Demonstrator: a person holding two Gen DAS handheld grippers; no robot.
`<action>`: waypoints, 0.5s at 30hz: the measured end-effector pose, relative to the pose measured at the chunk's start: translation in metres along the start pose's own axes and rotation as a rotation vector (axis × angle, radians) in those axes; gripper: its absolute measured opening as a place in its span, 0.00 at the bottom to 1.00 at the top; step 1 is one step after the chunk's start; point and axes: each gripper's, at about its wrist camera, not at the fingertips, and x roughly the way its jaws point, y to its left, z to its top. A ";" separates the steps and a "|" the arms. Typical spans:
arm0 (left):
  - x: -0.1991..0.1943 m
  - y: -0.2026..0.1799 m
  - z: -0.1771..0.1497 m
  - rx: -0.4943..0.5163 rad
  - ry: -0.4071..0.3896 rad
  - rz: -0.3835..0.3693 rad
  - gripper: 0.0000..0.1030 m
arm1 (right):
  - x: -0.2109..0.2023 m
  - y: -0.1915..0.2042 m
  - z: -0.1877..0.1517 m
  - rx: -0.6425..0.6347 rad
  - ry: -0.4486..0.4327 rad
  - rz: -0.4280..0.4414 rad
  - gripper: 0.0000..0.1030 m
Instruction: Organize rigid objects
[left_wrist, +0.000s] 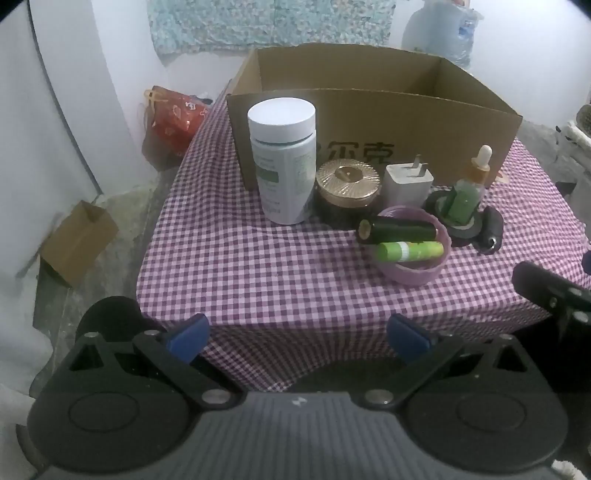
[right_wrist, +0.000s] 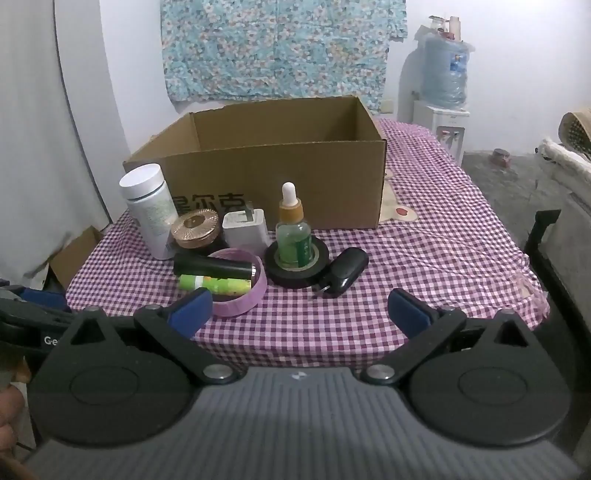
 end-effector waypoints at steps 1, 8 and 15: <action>0.000 0.000 0.001 0.000 0.002 0.000 1.00 | 0.000 0.000 0.000 0.000 0.001 0.000 0.99; 0.001 0.000 0.000 -0.005 0.002 -0.001 1.00 | 0.001 0.001 0.000 -0.002 0.007 0.001 0.99; 0.001 -0.001 -0.004 -0.009 0.002 0.000 1.00 | 0.000 0.003 0.000 -0.005 0.007 0.003 0.99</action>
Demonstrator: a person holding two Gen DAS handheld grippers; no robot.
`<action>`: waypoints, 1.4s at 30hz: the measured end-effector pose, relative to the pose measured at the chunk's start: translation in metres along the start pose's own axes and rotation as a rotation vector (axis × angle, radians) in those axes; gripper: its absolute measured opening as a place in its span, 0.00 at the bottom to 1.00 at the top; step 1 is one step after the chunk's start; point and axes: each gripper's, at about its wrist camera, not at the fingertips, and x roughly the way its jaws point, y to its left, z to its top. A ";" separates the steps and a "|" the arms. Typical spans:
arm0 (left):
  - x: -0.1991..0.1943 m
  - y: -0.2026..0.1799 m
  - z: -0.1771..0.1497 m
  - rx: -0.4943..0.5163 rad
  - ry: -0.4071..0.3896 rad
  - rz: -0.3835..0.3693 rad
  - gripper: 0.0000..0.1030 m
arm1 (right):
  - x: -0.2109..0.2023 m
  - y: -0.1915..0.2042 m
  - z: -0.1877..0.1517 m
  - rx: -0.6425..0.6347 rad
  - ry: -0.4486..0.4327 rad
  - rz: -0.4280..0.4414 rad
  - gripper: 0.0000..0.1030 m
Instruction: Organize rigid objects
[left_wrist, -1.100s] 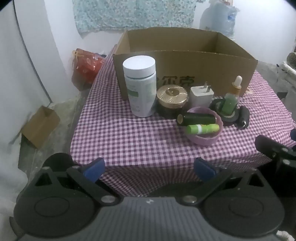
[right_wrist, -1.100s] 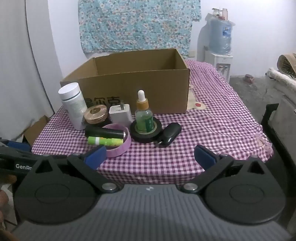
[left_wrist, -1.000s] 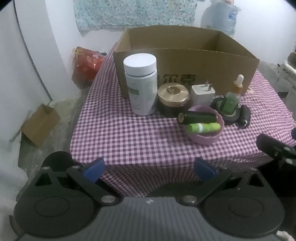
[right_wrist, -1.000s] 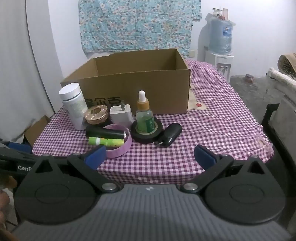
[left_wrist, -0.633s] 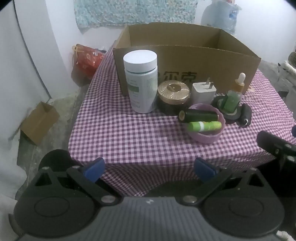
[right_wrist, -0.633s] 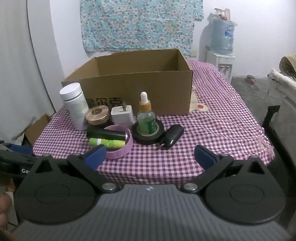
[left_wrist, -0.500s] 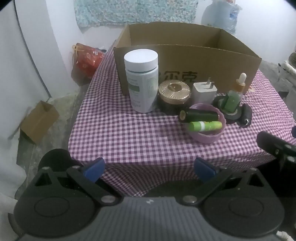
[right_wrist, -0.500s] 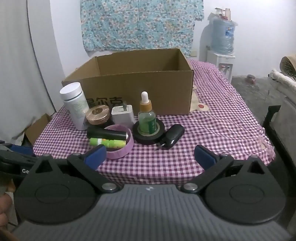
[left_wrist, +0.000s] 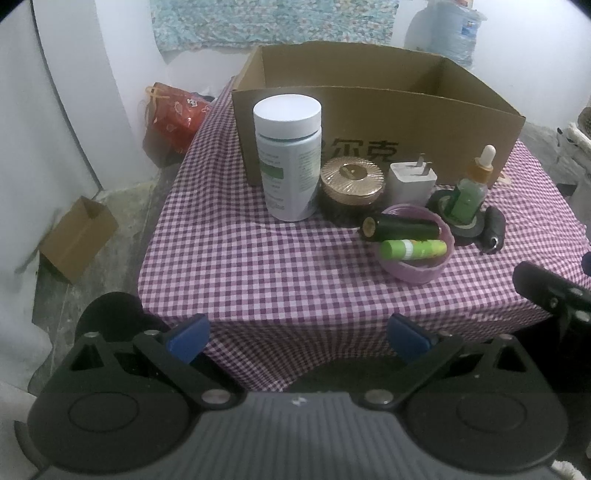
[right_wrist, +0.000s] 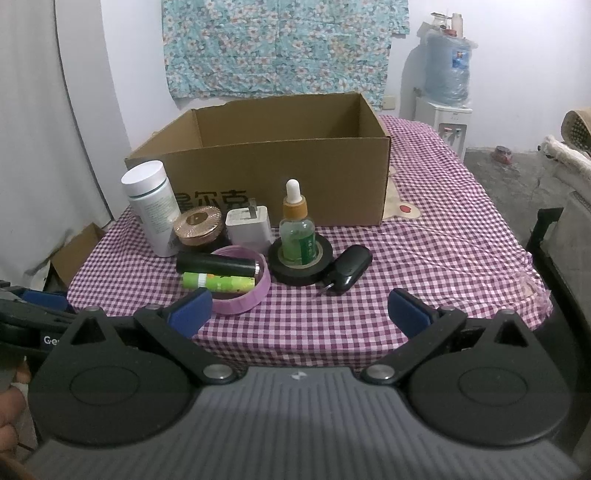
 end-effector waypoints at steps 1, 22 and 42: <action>0.000 0.004 0.004 0.000 0.003 -0.003 1.00 | 0.000 0.000 0.000 0.000 0.000 0.001 0.99; 0.001 0.010 0.001 -0.001 0.010 -0.002 1.00 | 0.001 0.003 0.002 -0.006 -0.002 0.008 0.99; 0.008 0.000 0.005 0.027 0.031 0.002 1.00 | 0.006 -0.004 0.002 0.023 0.003 0.037 0.99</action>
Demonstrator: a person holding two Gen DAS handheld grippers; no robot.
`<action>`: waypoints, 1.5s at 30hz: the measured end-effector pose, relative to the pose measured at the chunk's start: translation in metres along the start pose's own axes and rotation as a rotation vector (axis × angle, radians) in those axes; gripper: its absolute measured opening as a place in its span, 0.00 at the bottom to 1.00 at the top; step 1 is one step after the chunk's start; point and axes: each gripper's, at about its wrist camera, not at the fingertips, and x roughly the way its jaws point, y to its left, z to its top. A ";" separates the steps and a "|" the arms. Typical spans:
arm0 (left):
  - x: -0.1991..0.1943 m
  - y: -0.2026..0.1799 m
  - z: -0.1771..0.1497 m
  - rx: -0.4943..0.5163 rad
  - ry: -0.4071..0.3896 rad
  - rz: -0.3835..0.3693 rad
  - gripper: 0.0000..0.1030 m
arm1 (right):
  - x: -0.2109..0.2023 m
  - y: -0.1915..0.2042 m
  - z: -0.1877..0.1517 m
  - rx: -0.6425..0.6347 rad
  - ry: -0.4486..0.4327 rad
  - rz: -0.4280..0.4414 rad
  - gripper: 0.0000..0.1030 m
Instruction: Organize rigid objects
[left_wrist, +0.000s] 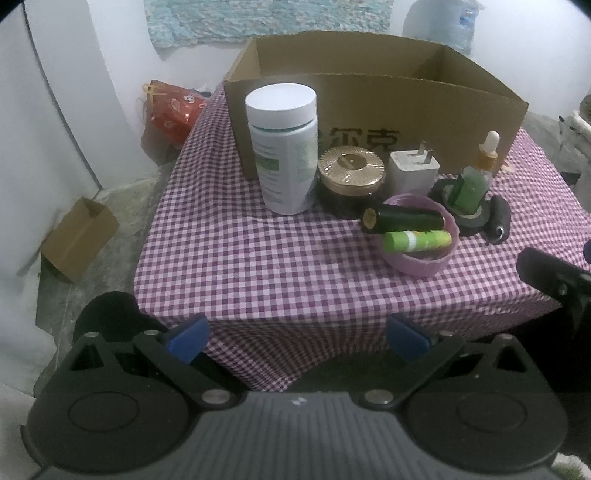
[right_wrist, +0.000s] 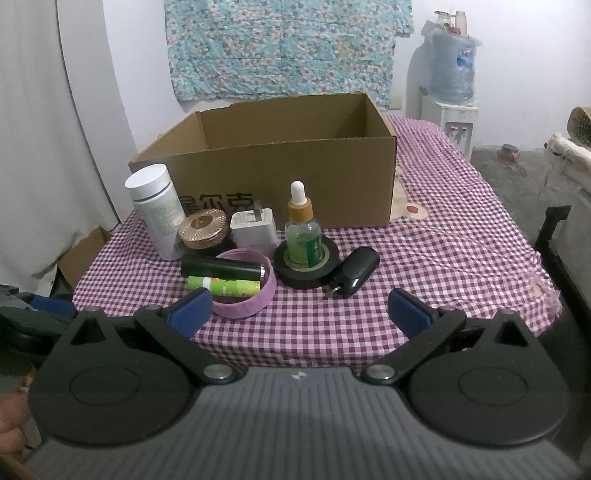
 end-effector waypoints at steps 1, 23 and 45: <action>0.000 0.000 0.000 0.004 -0.003 -0.005 1.00 | 0.000 -0.001 0.000 0.005 -0.001 0.008 0.99; 0.010 -0.012 0.016 0.072 -0.118 -0.245 0.98 | 0.030 -0.046 -0.002 0.207 -0.011 0.159 0.97; 0.007 -0.078 0.039 0.256 -0.202 -0.335 0.61 | 0.067 -0.091 0.028 0.253 0.031 0.235 0.51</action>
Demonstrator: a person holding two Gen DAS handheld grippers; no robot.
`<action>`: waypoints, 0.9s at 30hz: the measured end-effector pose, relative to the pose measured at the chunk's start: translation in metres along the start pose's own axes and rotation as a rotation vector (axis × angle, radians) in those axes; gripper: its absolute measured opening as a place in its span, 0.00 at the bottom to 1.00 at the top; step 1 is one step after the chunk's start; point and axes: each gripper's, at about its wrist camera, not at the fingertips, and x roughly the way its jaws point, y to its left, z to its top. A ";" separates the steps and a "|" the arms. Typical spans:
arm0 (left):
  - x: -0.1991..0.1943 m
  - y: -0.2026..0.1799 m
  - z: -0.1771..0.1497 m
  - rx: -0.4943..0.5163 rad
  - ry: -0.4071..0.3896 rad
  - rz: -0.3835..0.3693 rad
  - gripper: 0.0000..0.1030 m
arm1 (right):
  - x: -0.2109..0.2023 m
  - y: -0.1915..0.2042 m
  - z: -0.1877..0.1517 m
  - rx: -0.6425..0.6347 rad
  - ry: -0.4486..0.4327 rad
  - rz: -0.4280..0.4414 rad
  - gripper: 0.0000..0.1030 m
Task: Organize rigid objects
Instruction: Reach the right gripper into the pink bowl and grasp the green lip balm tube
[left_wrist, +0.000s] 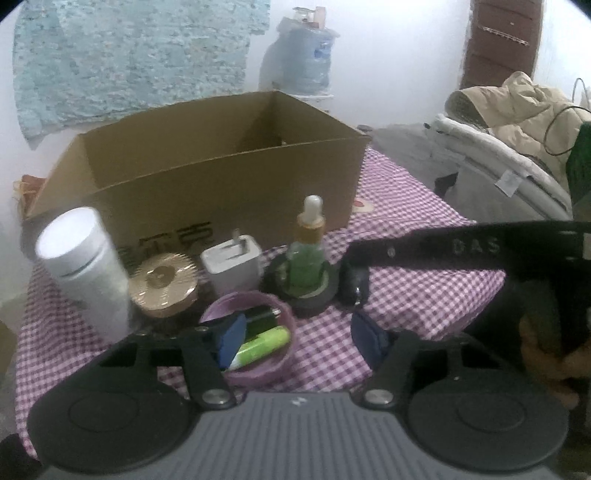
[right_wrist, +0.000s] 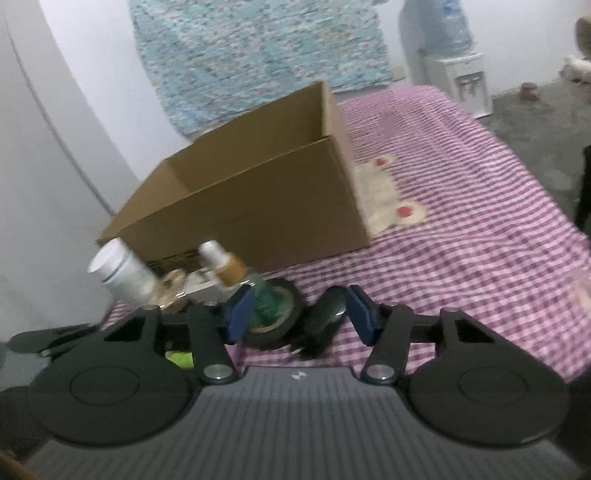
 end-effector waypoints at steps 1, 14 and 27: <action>-0.002 0.003 -0.002 -0.005 0.003 0.010 0.60 | 0.002 0.002 -0.002 0.010 0.022 0.027 0.50; -0.006 0.063 -0.022 -0.171 0.071 0.038 0.44 | 0.039 0.046 -0.019 0.045 0.195 0.223 0.37; -0.011 0.062 -0.030 -0.193 0.048 -0.150 0.31 | 0.058 0.054 -0.024 0.065 0.234 0.201 0.37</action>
